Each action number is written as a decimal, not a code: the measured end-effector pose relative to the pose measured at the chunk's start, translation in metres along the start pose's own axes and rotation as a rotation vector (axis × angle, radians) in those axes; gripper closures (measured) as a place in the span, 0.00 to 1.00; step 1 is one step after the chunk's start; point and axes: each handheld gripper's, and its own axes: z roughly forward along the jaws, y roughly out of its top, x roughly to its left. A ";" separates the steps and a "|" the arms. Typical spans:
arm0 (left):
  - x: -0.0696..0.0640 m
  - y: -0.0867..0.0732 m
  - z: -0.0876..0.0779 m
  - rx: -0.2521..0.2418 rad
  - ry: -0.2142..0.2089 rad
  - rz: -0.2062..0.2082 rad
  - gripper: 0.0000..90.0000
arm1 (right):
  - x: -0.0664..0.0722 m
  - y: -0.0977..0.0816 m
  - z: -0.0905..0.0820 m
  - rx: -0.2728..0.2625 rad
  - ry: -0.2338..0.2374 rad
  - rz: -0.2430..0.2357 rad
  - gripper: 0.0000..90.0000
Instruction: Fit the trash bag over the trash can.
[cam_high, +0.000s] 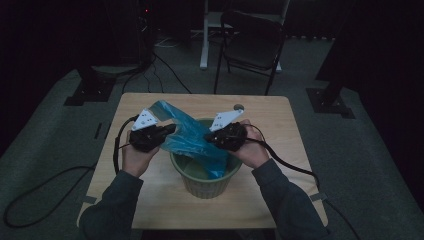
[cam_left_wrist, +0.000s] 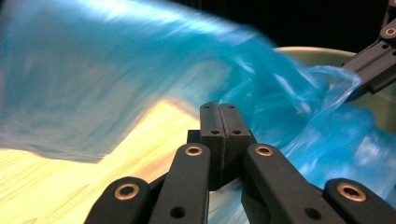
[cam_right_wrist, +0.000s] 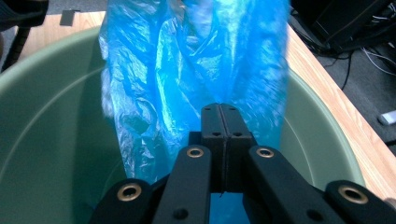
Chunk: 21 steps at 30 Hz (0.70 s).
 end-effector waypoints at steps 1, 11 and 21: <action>0.001 -0.001 0.000 0.000 0.003 -0.006 1.00 | -0.001 -0.002 -0.001 -0.004 0.003 0.008 1.00; 0.010 -0.007 -0.002 0.000 0.033 -0.037 1.00 | -0.008 -0.016 -0.011 0.009 -0.019 0.040 1.00; 0.004 -0.004 0.000 0.002 0.031 -0.015 1.00 | -0.011 -0.020 -0.024 -0.070 0.020 0.074 0.73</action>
